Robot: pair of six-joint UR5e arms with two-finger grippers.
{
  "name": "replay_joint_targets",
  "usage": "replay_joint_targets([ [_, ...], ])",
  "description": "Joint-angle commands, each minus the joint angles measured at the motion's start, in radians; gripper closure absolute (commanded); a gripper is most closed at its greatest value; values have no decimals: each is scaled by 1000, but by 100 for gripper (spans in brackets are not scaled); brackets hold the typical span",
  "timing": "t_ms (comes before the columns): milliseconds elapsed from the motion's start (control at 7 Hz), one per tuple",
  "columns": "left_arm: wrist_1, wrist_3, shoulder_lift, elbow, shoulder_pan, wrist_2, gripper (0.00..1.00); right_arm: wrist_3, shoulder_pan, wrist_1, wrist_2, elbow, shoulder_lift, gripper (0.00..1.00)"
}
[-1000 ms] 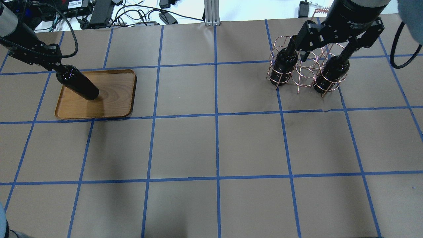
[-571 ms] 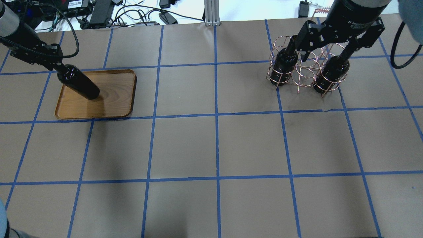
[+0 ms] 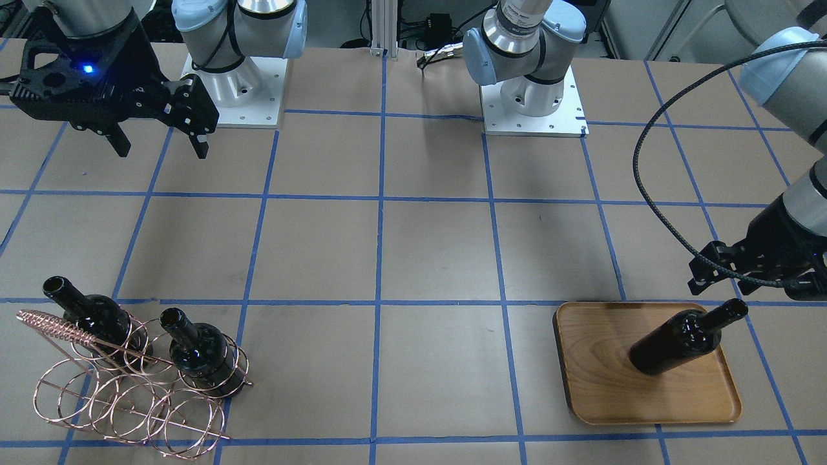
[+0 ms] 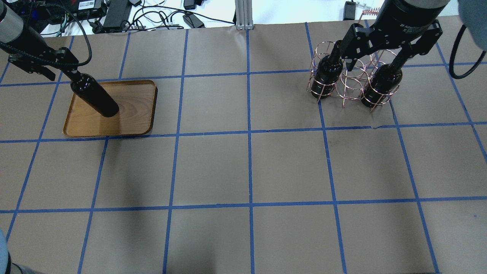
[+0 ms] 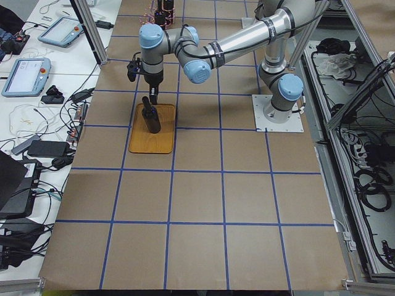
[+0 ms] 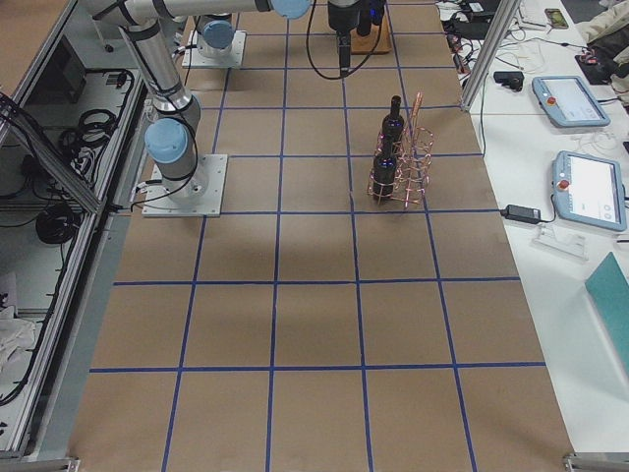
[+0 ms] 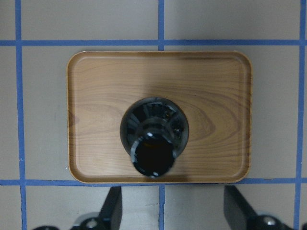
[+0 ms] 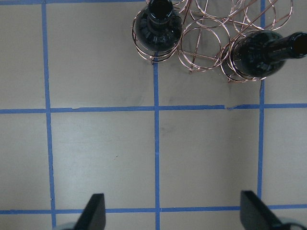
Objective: Take wine from basket and place on tray
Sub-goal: 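Raise the left gripper up away from the bottle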
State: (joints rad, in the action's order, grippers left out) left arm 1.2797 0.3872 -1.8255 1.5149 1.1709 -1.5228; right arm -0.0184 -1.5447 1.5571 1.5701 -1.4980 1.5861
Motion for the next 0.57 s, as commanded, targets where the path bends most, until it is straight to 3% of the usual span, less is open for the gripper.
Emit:
replay_joint_targets([
  [0, 18, -5, 44, -4, 13, -2, 0, 0, 0, 0, 1, -1, 0, 0],
  [286, 183, -45, 167, -15, 55, -5, 0, 0, 0, 0, 2, -1, 0, 0],
  [429, 276, -151, 245, -15, 102, -5, 0, 0, 0, 0, 2, -1, 0, 0],
])
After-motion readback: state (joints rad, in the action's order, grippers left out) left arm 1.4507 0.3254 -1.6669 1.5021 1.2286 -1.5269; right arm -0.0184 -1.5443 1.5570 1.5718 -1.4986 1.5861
